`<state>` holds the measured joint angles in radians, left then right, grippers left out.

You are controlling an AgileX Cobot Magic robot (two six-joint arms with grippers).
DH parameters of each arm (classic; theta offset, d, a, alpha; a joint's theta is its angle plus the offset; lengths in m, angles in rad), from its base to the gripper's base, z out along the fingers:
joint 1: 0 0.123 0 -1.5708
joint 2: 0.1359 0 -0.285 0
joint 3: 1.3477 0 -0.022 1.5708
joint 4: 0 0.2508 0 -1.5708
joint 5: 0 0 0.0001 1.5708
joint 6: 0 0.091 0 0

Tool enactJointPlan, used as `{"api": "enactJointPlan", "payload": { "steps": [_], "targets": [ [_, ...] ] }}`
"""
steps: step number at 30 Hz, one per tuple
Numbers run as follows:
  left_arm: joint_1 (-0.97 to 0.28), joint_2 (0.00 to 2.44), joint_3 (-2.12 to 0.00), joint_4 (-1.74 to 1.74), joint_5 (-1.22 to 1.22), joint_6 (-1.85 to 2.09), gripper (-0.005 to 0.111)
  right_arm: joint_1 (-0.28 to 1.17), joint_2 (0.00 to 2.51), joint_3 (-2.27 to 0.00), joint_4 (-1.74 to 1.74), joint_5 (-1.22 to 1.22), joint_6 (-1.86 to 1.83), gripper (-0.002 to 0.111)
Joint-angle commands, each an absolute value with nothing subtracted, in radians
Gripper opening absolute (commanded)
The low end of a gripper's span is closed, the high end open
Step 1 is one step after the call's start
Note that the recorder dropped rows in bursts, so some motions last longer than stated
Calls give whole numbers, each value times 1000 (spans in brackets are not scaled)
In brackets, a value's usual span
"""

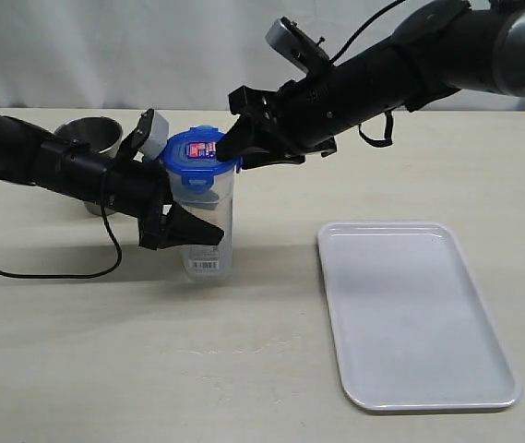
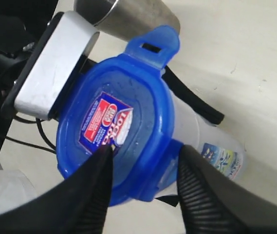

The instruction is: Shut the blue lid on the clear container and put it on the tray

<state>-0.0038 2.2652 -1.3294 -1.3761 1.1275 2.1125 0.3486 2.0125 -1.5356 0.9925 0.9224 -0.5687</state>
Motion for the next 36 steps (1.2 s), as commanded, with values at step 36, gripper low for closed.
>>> {"api": "enactJointPlan", "payload": {
  "steps": [36],
  "targets": [
    [-128, 1997, -1358, -929, 765, 2142, 0, 381, 1626, -1527, 582, 1123, -1045, 47]
  ]
}}
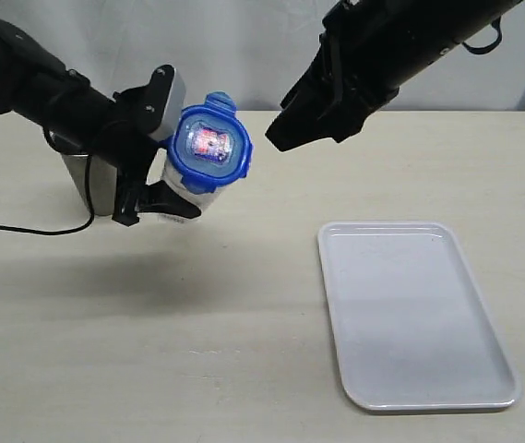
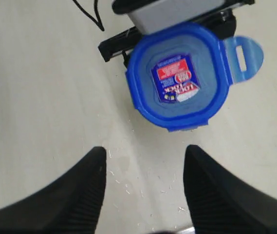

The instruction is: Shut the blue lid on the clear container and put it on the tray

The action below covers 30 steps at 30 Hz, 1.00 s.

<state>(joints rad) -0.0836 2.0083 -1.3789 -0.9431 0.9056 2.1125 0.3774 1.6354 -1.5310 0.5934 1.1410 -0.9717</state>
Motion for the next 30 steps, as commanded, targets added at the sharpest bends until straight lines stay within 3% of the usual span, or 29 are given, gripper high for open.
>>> {"api": "enactJointPlan", "payload": {
  "steps": [1, 4, 11, 30],
  "targets": [
    [-142, 1997, -1348, -931, 713, 2142, 0, 394, 1626, -1523, 559, 1106, -1069, 47],
    [-169, 1997, -1327, -935, 611, 2142, 0, 461, 1626, -1495, 417, 1002, -1089, 47],
    [-174, 1997, -1312, -971, 664, 2142, 0, 585, 1626, -1389, 182, 717, -1086, 47],
    [-175, 1997, -1269, -1008, 640, 2142, 0, 582, 1728, -1327, 228, 480, -1227, 47]
  ]
}}
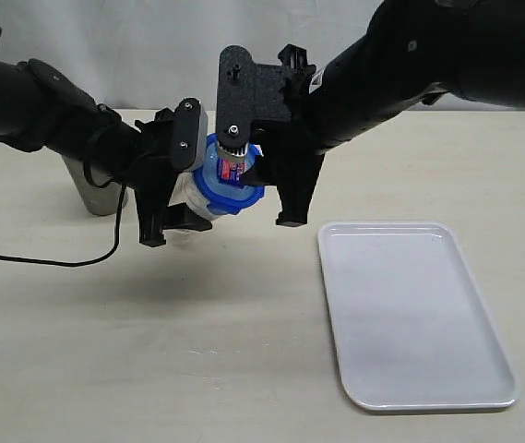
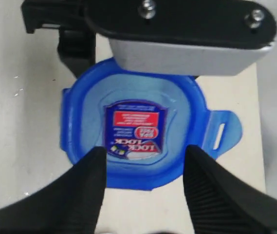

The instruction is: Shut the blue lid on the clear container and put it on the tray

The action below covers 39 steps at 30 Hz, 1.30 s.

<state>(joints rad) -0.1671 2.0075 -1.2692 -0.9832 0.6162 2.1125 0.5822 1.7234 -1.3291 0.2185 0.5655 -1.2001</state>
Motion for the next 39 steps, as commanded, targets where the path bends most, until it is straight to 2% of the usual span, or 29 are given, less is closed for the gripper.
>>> {"api": "enactJointPlan", "payload": {
  "steps": [1, 10, 17, 29, 33, 36, 37, 39],
  "targets": [
    [-175, 1997, -1269, -1006, 644, 2142, 0, 582, 1728, -1327, 228, 471, -1256, 45],
    [-175, 1997, -1269, -1007, 699, 2142, 0, 571, 1790, -1330, 228, 446, -1240, 42],
    [-175, 1997, -1269, -1010, 817, 2142, 0, 548, 1826, -1373, 273, 572, -1292, 41],
    [-175, 1997, -1269, -1150, 815, 2142, 0, 544, 1640, -1373, 462, 490, -1254, 41],
    [-175, 1997, -1269, -1245, 903, 2142, 0, 520, 1606, -1373, 443, 431, -1011, 41],
    [-175, 1997, -1269, -1314, 1000, 2113, 0, 485, 1595, -1373, 365, 431, -673, 40],
    [-175, 1997, -1269, -1310, 1000, 2110, 0, 477, 1590, -1373, 365, 438, -637, 39],
    [-175, 1999, -1268, -1271, 993, 2113, 0, 463, 1578, -1373, 349, 505, -598, 29]
  ]
}}
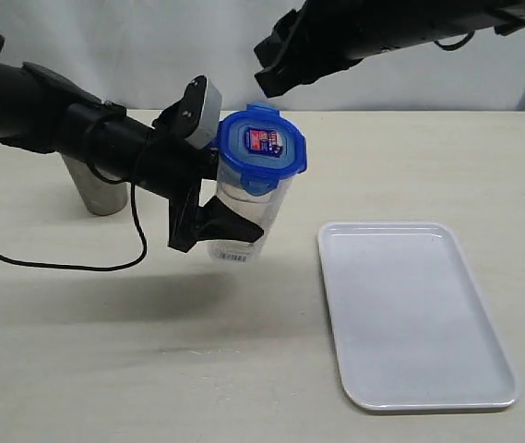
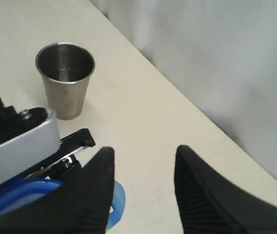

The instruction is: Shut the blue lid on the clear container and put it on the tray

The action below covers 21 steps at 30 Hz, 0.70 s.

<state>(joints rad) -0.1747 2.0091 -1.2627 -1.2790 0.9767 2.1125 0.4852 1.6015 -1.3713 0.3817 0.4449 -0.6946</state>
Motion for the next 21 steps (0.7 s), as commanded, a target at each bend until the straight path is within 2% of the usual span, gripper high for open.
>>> {"api": "enactJointPlan", "payload": {
  "steps": [1, 6, 9, 15, 21],
  "targets": [
    [-175, 1999, -1268, -1267, 993, 2113, 0, 463, 1578, -1373, 347, 522, -610, 25],
    [-175, 2012, -1268, -1277, 939, 2038, 0, 465, 1578, -1373, 347, 554, -642, 8],
    [-175, 2052, -1268, -1226, 909, 2037, 0, 465, 1578, -1371, 347, 560, -642, 8],
    [-155, 2119, -1270, -1476, 945, 2143, 0, 465, 1578, -1371, 351, 573, -642, 8],
    [-115, 2128, -1270, -1476, 988, 2143, 0, 465, 1605, -1367, 446, 579, -647, 8]
  ]
}}
